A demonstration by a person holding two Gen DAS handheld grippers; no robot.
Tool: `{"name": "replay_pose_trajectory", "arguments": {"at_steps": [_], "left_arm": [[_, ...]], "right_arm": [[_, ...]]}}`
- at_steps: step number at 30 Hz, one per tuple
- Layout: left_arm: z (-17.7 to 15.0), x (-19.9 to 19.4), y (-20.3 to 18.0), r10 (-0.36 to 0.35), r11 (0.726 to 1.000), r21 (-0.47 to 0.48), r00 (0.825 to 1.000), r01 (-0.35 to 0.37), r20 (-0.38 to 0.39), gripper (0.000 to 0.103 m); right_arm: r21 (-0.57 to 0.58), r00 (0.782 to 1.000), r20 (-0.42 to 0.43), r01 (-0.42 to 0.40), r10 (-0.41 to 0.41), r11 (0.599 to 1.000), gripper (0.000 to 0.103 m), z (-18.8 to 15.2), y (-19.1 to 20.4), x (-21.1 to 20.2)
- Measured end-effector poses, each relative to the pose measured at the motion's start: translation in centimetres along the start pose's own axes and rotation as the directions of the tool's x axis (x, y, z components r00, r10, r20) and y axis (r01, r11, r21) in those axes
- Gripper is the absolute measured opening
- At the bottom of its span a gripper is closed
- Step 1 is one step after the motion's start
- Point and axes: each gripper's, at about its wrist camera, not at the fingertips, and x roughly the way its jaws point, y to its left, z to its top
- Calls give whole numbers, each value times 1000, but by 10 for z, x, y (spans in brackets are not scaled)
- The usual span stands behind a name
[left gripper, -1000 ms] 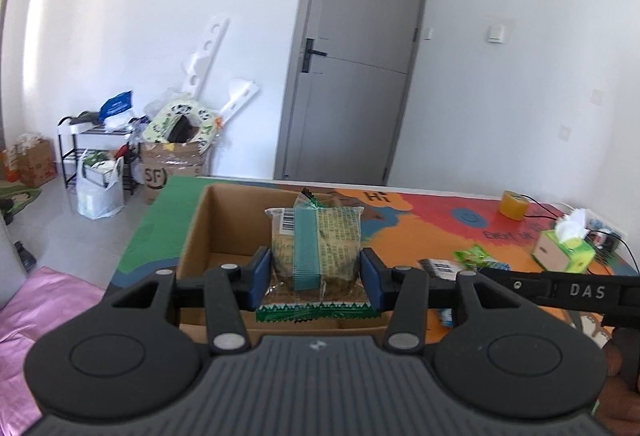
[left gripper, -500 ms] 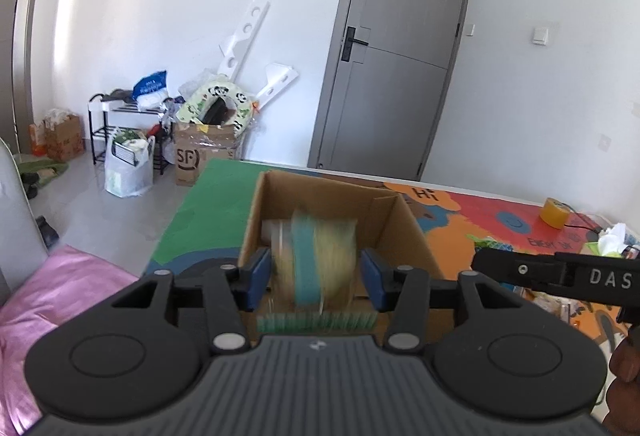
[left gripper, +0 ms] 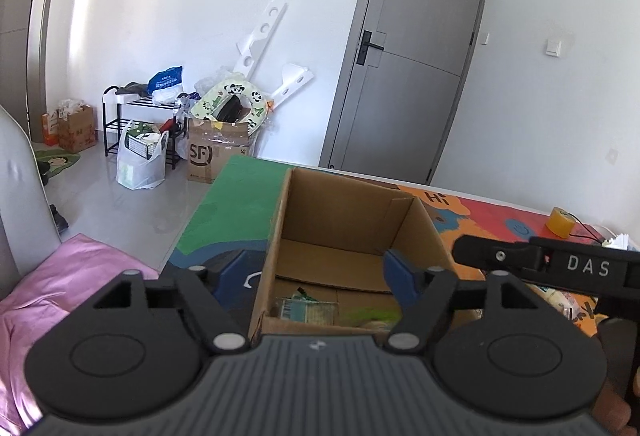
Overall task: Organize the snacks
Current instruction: 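Move both open tools back over the snack pile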
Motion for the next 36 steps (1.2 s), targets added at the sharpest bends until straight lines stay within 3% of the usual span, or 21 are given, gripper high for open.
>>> {"name": "replay_pose_trajectory", "arguments": {"at_steps": [6,13,24,36], "left_arm": [[-2,-1,-10,-7,1000,0,1000,7,-12,82],[-12,-8,-29,-42,999,16,999,42,-15,86],[-25,-13,-68,-101,993,60,994,103,-41,87],[-41,-12,-117,-188,973,122,978,198,-91,87]], "right_arm": [[36,998,6,61,-61,997,77,-9,-18,-24],[59,990,28,133,-135,989,84,-19,-38,-50],[123,983,38,174,-180,977,90,-30,-73,-90],[164,958,87,257,-273,953,95,-39,-107,-140]]}}
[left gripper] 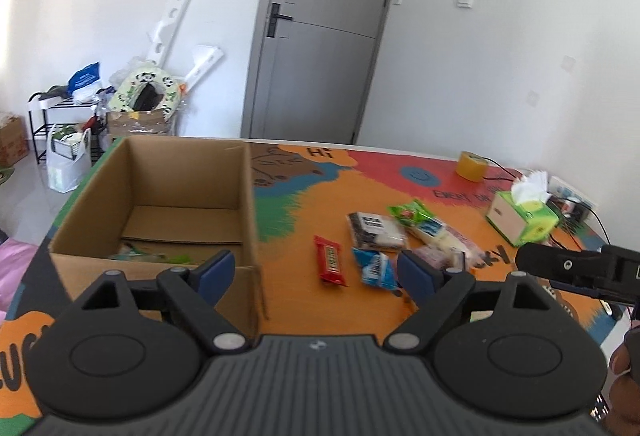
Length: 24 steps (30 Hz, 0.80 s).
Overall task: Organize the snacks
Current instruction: 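Move both open tools back over the snack pile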
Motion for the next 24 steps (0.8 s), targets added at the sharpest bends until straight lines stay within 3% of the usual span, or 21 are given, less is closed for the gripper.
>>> {"name": "replay_pose_trajectory", "arguments": {"at_steps": [24], "left_arm": [[-20,28,-46,-97,994,35,993,100,-62,86]], "right_arm": [[78,996,-26,91,-89,993,94,-14,-59,-1]]}}
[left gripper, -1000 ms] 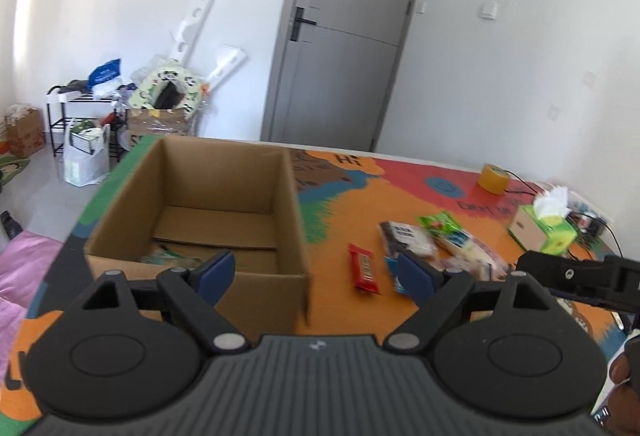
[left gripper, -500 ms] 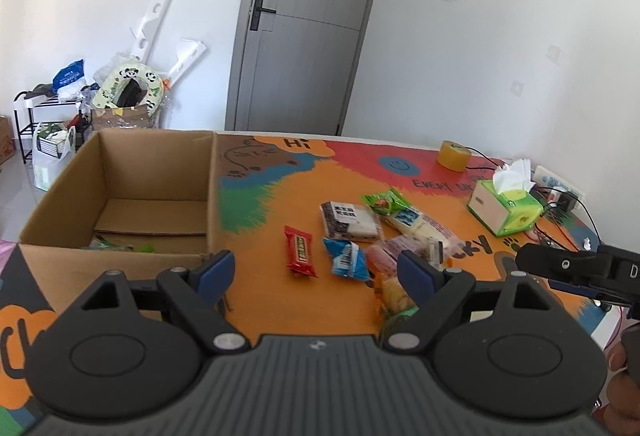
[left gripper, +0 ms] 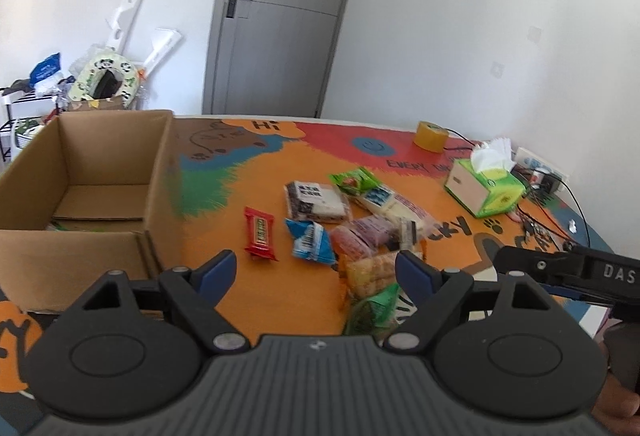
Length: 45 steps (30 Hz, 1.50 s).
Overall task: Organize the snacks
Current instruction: 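Move both open tools back over the snack pile, then grasp the green snack bag with left tool while right tool grasps bread roll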
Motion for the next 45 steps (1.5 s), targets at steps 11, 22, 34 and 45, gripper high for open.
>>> {"name": "replay_pose_trajectory", "arguments": {"at_steps": [11,22,34,45], "left_arm": [[-14,34,-25,-44,999,26,995,46,-89,86],[-26,69,-37,-71,997,-5,983,71,-169,83],[-33,84,-30,-88,995,-53,978,79,-188,34],[-26,61,-1,-97,992,-95,985,83,-146,32]], "right_arm": [[32,999,-23,41,-41,999,94,-8,-28,6],[65,996,-52,69,-66,995,94,-14,-52,17],[78,994,-88,73,-67,994,94,-20,-58,31],[25,993,-113,23,-20,999,94,-20,-27,55]]}}
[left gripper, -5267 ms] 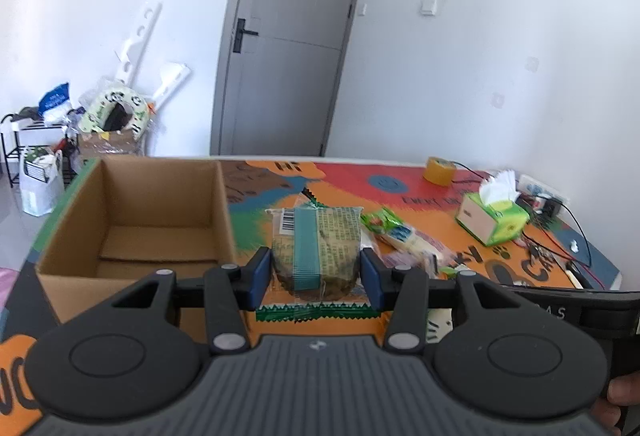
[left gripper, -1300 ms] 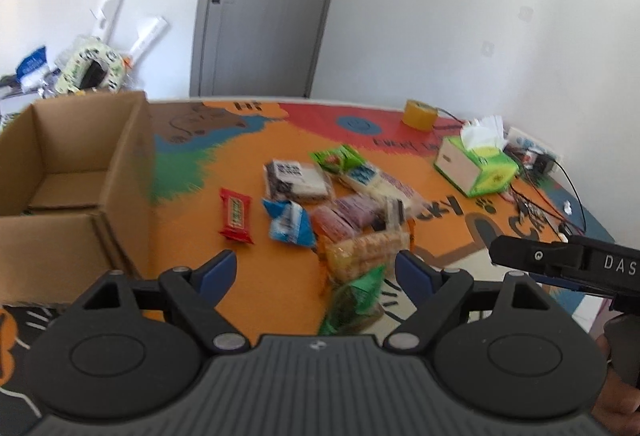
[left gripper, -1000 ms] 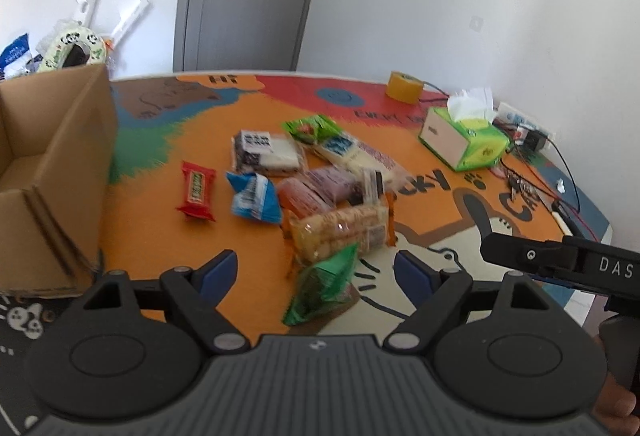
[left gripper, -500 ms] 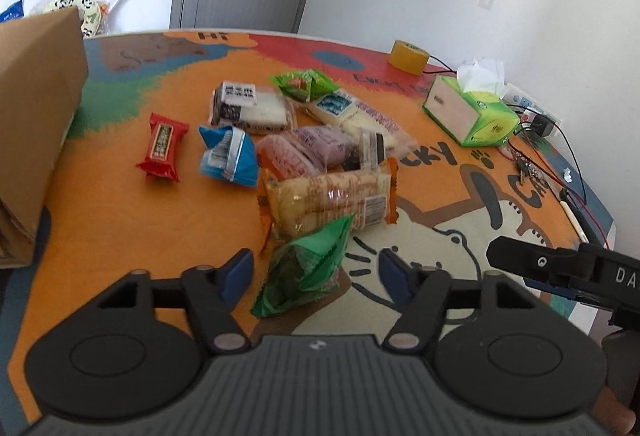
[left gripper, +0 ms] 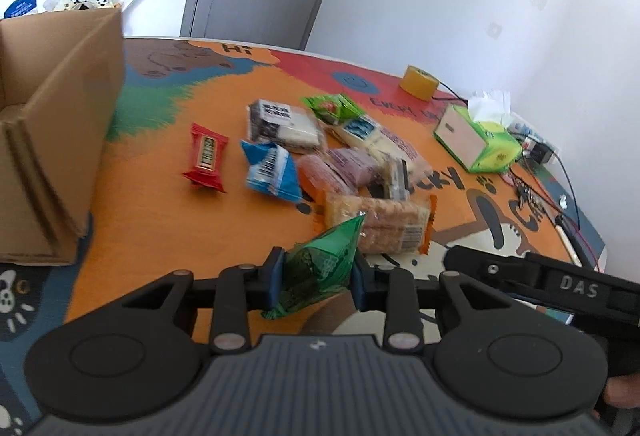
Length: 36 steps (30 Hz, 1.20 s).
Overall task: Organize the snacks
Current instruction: 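Grasp the green snack bag with left tool while right tool grasps bread roll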
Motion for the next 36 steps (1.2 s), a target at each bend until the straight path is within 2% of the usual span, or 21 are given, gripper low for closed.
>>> {"name": "replay_pose_trajectory", "arguments": {"at_steps": [8,13,17,22,32,35,36], "left_arm": [[7,-11,21,41,998,-40,998,-39,37,32],[8,-16,32,57,996,-66,997,-53,50,32],[5,-17,43,70,993,-98,996,-64,50,32],[2,-16,53,89,987,-140,995,-83,38,32],[4,-13,56,102,984,-149,994,-96,32,32],[4,-12,55,104,984,-145,994,-99,31,32],[4,-13,55,105,984,-145,994,-100,32,32]], "right_arm": [[-47,1000,-11,-30,29,998,95,10,28,20],[-80,1000,-10,-20,20,997,103,12,45,30],[-130,1000,-18,-17,15,991,103,11,61,39],[-189,1000,-24,12,-17,982,103,8,77,51],[-243,996,-18,84,-92,966,103,7,88,71],[-251,995,-8,96,-102,963,100,7,87,71],[-247,995,-1,100,-103,964,92,7,87,70]]}}
